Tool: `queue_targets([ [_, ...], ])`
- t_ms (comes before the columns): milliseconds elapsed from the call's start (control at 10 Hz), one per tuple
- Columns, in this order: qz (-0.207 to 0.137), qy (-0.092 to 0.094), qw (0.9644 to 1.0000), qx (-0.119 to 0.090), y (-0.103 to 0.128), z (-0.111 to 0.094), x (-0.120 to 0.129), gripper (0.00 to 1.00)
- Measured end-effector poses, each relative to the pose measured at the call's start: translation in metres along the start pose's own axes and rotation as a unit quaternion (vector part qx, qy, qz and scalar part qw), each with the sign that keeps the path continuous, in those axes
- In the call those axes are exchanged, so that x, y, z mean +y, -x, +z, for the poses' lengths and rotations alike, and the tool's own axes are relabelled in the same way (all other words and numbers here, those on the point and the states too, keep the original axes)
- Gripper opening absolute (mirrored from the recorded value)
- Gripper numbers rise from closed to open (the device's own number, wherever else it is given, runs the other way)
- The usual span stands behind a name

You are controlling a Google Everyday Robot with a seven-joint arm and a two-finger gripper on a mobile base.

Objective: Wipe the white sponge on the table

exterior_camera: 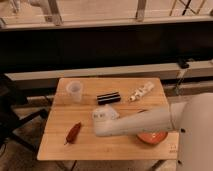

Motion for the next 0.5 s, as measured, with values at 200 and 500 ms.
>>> queue_targets([
  [200,0.001,0.004,1.0,-0.001,0.003,0.002,0.011,0.0],
  [500,0.002,0.007,1.0,-0.002,0.009,-0.001,0.03,0.0],
])
